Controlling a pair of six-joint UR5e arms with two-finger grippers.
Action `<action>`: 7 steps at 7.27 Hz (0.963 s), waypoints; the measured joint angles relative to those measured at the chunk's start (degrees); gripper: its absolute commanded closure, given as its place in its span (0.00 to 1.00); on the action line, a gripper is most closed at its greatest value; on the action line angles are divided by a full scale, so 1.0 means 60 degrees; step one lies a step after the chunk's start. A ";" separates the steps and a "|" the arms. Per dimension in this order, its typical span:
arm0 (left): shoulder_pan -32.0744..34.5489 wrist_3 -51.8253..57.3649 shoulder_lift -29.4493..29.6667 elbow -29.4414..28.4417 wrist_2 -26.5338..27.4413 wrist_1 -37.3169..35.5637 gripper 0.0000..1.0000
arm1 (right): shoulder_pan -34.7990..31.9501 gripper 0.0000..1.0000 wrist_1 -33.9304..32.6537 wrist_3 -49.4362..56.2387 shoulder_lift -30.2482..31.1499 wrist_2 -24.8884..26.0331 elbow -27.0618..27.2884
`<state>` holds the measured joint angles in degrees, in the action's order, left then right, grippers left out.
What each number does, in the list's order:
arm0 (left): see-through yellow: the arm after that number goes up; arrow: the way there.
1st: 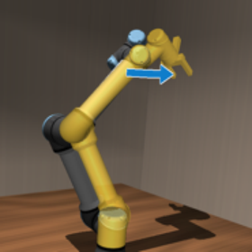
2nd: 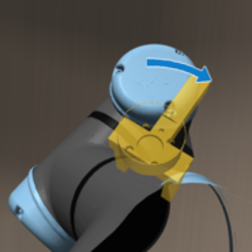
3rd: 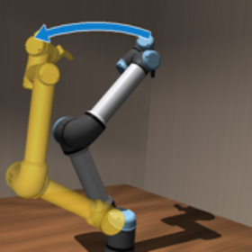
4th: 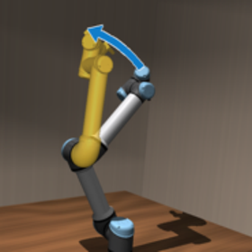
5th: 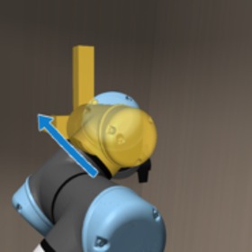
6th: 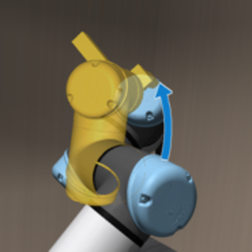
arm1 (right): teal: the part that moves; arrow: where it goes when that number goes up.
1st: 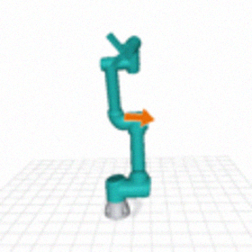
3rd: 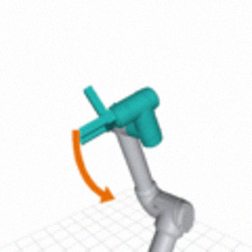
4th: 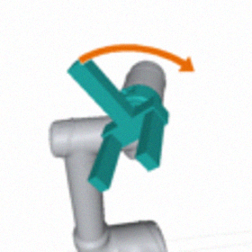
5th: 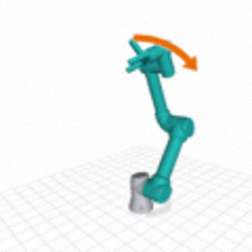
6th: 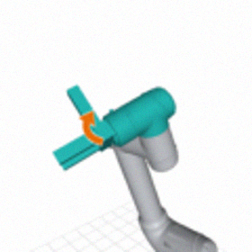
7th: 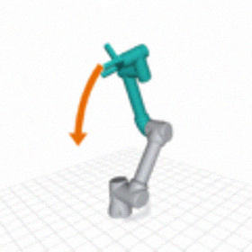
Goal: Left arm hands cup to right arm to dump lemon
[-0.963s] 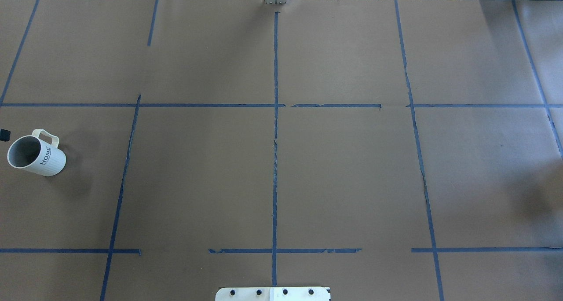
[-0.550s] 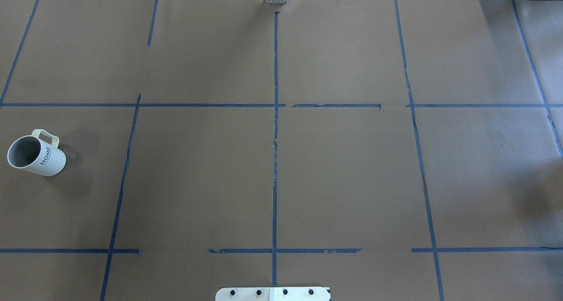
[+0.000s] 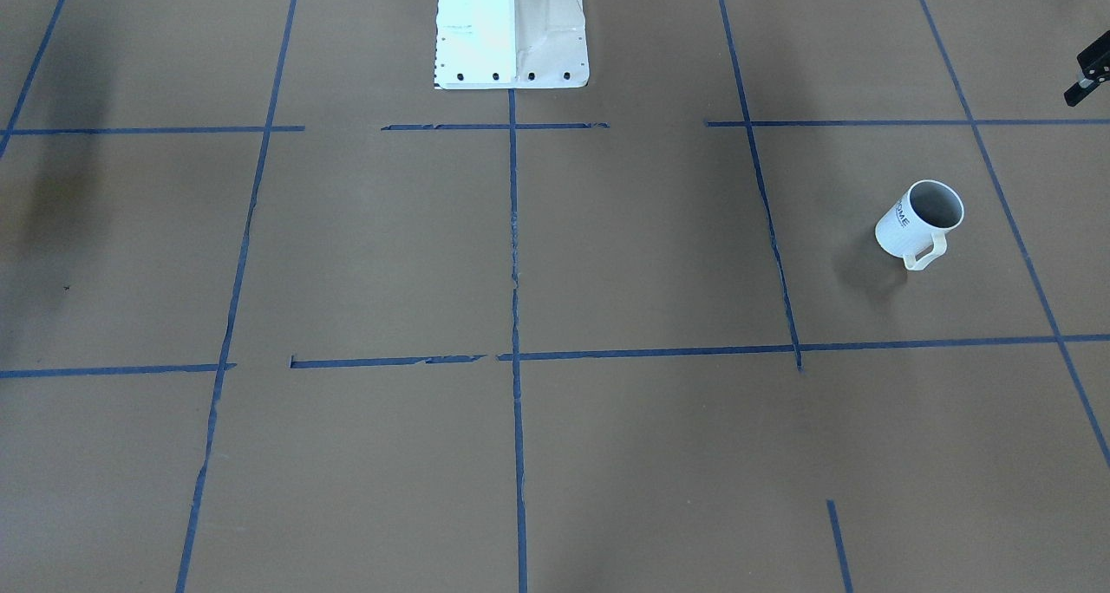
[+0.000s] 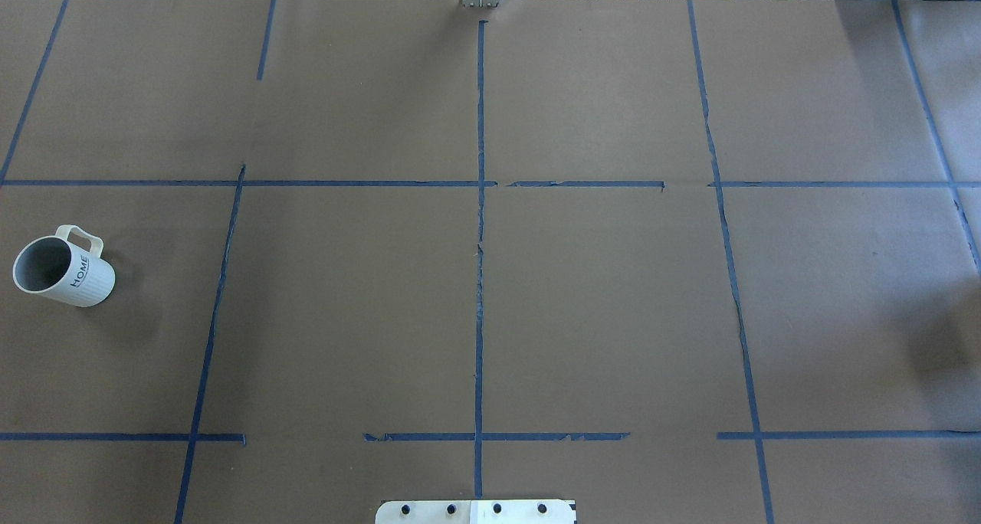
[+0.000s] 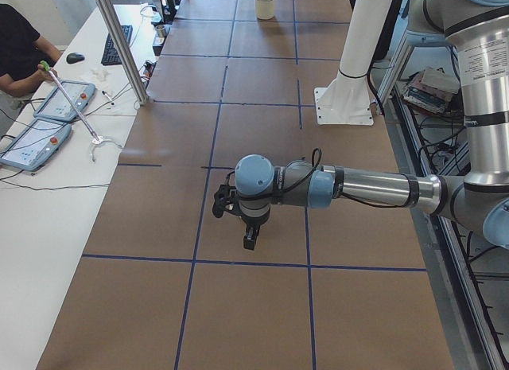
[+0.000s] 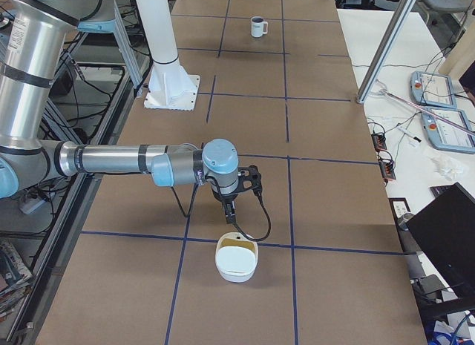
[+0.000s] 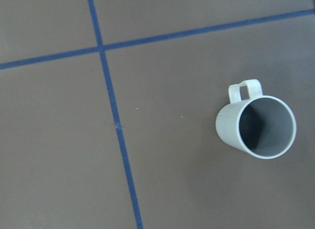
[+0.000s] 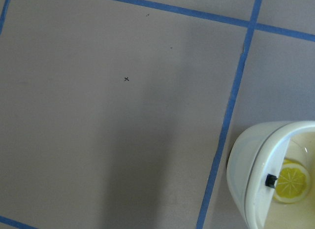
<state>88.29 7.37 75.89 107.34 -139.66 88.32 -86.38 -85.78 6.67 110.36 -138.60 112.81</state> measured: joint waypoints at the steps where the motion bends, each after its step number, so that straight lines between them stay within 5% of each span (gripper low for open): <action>1: 0.0056 0.0031 -0.0037 -0.0263 0.0025 -0.0021 0.00 | -0.0221 0.00 -0.0495 0.0283 -0.0009 -0.0008 0.0190; 7: 0.0464 -0.0549 0.0202 0.0197 0.0740 -0.1333 0.00 | -0.0471 0.00 -0.1738 0.0383 -0.0198 0.0089 0.0125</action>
<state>91.07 4.08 77.10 108.52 -135.22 80.32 -89.21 -96.21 8.97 109.18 -138.07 113.55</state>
